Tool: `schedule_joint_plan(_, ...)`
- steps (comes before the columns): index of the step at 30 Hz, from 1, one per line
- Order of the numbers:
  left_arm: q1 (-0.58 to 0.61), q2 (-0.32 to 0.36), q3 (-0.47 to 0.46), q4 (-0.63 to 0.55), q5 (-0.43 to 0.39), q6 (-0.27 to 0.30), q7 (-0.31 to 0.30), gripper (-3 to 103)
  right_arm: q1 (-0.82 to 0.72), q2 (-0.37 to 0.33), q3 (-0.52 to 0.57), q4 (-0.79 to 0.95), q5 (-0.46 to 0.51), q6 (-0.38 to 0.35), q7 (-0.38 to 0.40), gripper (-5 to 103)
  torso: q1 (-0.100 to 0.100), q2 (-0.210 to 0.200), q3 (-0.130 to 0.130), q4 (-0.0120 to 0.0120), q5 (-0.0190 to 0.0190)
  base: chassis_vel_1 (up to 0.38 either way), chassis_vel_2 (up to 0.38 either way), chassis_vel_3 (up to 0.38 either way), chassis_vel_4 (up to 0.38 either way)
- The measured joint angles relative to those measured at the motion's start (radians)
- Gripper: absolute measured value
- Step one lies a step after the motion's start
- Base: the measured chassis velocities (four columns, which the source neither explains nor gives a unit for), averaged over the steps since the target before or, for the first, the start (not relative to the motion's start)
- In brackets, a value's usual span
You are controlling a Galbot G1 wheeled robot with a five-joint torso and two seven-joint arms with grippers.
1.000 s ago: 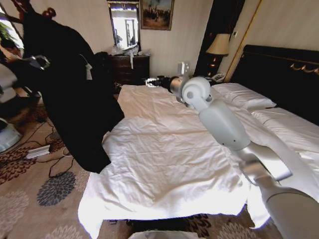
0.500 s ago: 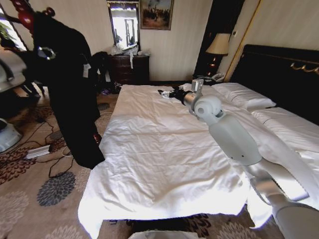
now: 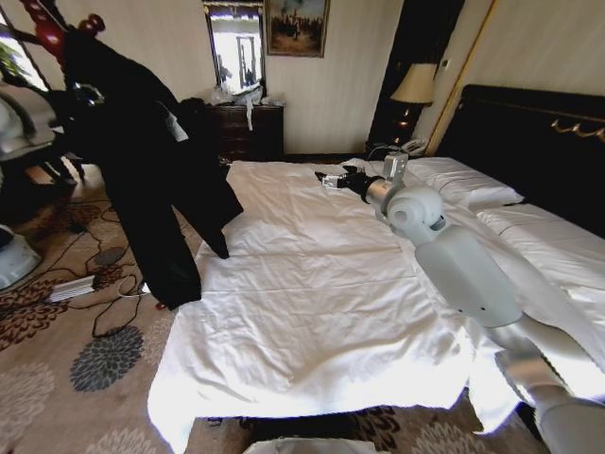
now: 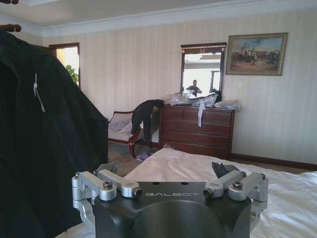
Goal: Pick up the clothes from the bed and hang them on the clothes hanger.
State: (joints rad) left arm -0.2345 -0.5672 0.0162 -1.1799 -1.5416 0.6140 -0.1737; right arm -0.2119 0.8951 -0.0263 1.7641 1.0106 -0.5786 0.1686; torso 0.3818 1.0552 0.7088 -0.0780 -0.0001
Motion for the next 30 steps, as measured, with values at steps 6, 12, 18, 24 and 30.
schedule_joint_plan(6,-0.021,-0.017,0.01,0.04,0.018,0.008,0.017,19,-0.011,-0.012,0.007,0.009,0.002,0.0,0.004,100,0.0,0.0,0.0,0.0001,-0.0001,0.0,0.0,0.0,0.0)
schedule_joint_plan(12,-0.078,-0.044,0.056,0.091,0.029,0.024,0.042,19,-0.022,-0.022,0.021,0.025,0.007,0.0,0.007,100,0.0,0.0,0.0,0.0,0.0001,0.0,0.0,0.0,0.0)
schedule_joint_plan(18,-0.092,-0.06,0.074,0.114,0.031,0.046,0.052,19,-0.051,-0.04,0.036,0.042,0.007,0.004,0.011,100,0.0,0.0,0.0,-0.0003,0.0004,0.0,0.0,0.0,0.0)
schedule_joint_plan(24,-0.057,-0.058,0.048,0.115,0.012,0.062,0.046,19,-0.075,-0.058,0.047,0.052,0.007,0.011,0.013,100,0.0,0.0,0.0,0.0,0.0001,0.0,0.0,0.0,0.0)
schedule_joint_plan(30,-0.011,-0.036,0.015,0.075,-0.003,0.067,0.03,19,-0.079,-0.06,0.049,0.053,0.007,0.013,0.014,100,0.0,0.0,0.0,-0.0003,0.0002,0.0,0.0,0.0,0.0)
